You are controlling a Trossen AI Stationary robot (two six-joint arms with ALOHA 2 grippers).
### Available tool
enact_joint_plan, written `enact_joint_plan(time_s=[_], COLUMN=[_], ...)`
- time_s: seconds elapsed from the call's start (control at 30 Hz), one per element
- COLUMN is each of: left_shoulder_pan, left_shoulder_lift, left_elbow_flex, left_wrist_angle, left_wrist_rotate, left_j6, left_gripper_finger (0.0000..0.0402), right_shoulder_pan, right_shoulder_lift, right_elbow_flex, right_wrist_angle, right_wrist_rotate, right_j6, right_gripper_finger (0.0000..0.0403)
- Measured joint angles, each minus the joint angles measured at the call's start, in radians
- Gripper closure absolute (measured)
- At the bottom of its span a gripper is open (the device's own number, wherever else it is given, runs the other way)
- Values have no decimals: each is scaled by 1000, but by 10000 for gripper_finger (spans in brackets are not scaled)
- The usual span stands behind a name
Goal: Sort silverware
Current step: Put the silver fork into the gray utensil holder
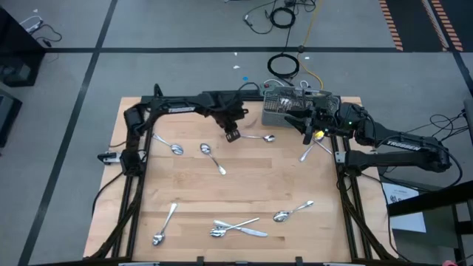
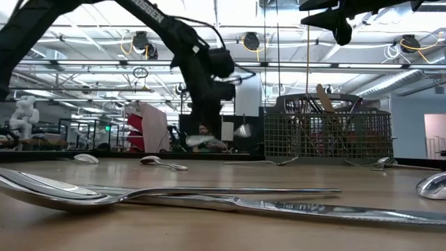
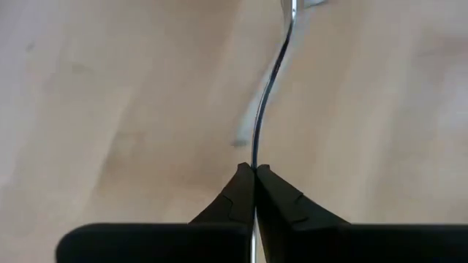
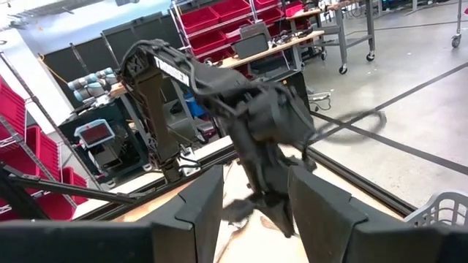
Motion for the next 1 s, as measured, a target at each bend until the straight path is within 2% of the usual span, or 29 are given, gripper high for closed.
enact_joint_plan(time_s=[0.1,0.23,0.37,0.47,0.6,0.67,0.83,1.0], left_shoulder_pan=[14,43,75,84,62,35,-64,-162], left_shoulder_lift=[-58,-135,-233,-305,-377,-396,-407,-405], left_elbow_flex=[1,1,1,1,3,3,3,3], left_wrist_angle=[1,4,49,144,381,501,727,741], left_wrist_rotate=[90,109,188,288,429,459,446,291], left_j6=[-2,-16,-28,-37,-132,-189,-264,-264], left_gripper_finger=[398,399,400,400,401,401,401,401], right_shoulder_pan=[0,0,0,3,21,33,72,92], right_shoulder_lift=[0,0,0,1,15,32,106,172], right_elbow_flex=[0,0,0,0,0,-1,-1,-1], right_wrist_angle=[0,-1,-1,-1,27,88,363,524], right_wrist_rotate=[0,-1,-5,-5,-6,-30,-136,-130], right_j6=[11,21,36,50,57,65,18,-44], right_gripper_finger=[257,257,257,257,257,257,257,252])
